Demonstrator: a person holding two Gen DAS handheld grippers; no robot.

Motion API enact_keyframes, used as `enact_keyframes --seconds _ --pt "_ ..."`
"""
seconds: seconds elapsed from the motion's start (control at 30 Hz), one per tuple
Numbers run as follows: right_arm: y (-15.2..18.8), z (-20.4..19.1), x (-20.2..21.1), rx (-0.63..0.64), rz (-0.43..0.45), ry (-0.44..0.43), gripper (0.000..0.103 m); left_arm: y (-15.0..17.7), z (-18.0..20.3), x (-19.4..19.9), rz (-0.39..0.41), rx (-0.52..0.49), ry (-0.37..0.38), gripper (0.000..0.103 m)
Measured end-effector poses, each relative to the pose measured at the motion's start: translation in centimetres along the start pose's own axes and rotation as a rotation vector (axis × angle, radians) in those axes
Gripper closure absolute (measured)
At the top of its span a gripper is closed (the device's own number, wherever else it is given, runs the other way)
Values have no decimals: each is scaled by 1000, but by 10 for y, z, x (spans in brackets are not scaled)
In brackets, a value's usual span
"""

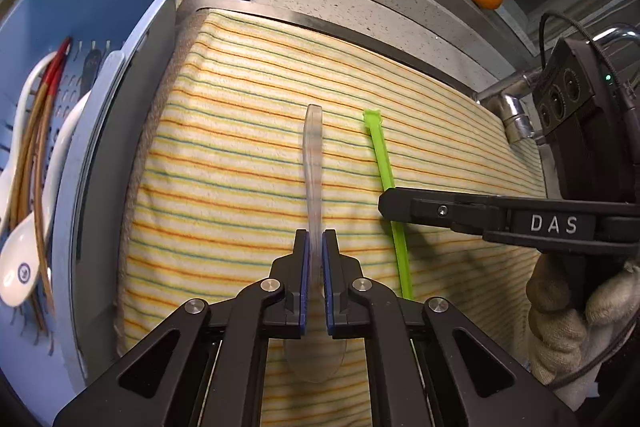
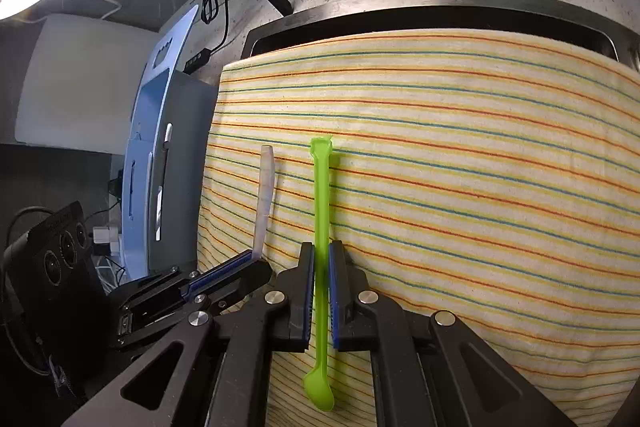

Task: Organize utensils
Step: 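Close the left gripper on the clear plastic spoon handle, then lift the clear spoon with the left gripper and carry it over the basket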

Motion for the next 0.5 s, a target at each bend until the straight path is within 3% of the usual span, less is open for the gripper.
enact_keyframes --seconds 0.5 --pt "6 -35 43 10 78 -125 97 10 6 59 115 -45 52 98"
Point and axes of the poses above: each gripper's, at about its wrist camera, not at the fingertips, and x roughly against the way its jaws point, z to its right, y to its underside, the point moved 4 cm from there along -x, roughly the way its jaws point, and after that the axes turned 2 degrees about -y, right-handed, at the moved point
